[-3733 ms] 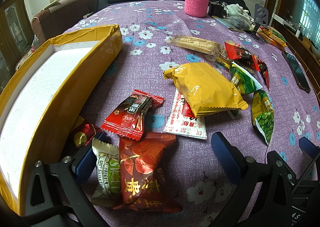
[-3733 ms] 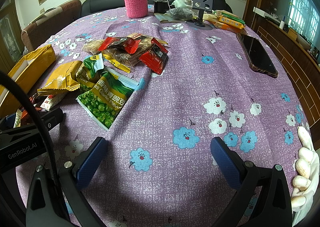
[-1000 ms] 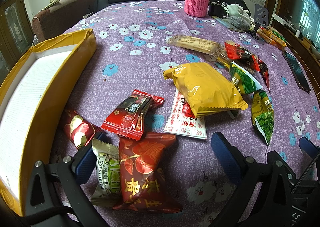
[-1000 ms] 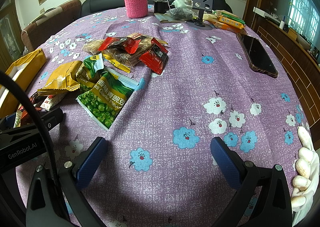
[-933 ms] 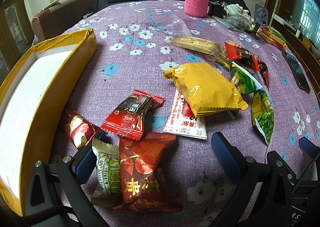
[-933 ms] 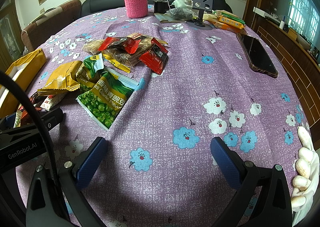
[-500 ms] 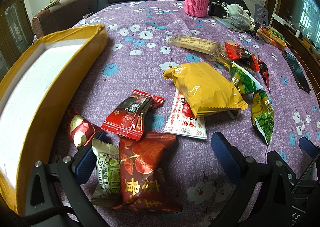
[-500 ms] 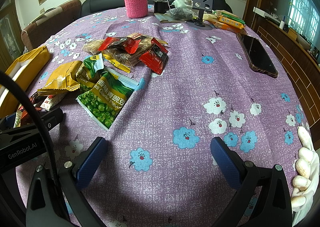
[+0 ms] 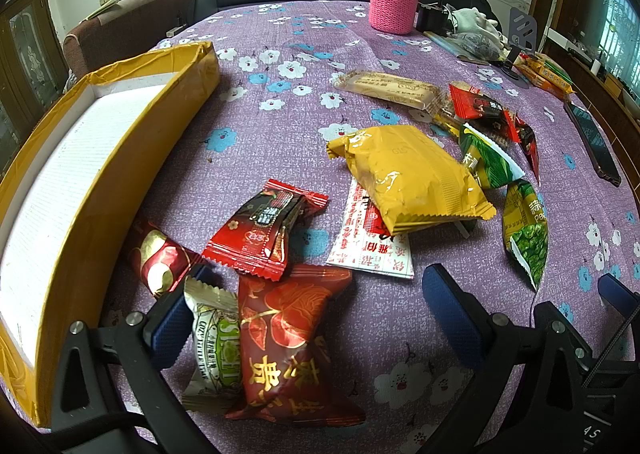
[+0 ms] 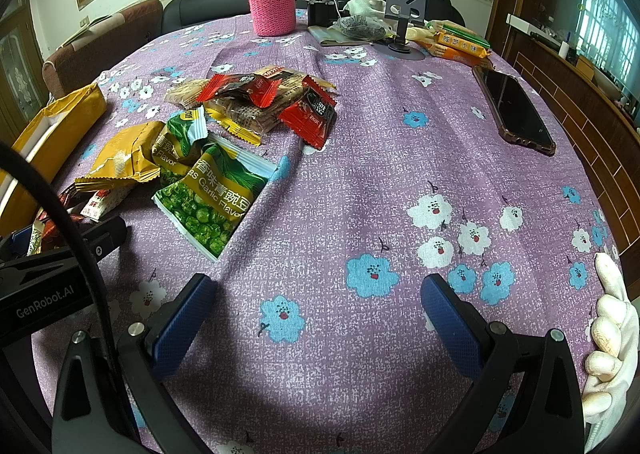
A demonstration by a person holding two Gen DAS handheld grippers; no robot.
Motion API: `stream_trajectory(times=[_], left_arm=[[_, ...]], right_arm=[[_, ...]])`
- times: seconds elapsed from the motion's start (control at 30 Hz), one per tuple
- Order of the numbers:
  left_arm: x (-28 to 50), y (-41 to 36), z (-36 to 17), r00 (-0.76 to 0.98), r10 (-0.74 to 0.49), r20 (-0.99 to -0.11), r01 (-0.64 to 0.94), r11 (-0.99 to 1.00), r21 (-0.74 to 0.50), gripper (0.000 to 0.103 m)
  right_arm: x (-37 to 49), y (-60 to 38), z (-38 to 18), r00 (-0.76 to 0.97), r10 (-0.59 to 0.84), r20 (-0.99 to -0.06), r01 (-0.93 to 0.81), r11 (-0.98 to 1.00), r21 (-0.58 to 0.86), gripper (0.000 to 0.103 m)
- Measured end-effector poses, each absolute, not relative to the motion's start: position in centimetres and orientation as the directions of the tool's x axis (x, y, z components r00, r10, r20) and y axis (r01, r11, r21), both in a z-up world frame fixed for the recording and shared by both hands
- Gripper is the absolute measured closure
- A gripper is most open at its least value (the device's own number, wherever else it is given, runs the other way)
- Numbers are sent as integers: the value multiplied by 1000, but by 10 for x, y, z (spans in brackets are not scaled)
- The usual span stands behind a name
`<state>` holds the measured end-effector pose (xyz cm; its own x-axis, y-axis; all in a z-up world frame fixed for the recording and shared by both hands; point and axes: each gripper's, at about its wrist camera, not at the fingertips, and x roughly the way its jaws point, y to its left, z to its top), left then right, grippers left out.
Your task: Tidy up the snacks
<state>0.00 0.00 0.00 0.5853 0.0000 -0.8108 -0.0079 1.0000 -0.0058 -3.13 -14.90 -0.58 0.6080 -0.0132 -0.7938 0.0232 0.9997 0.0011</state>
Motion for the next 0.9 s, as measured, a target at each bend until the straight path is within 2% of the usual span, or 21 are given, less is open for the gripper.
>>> stream_trajectory(times=[0.9], left_arm=[[0,0,0,585,0,-811,-8,1000,-6,0]], right_arm=[[-33,-150,-3,608,-13,-794,23,1000,1,0]])
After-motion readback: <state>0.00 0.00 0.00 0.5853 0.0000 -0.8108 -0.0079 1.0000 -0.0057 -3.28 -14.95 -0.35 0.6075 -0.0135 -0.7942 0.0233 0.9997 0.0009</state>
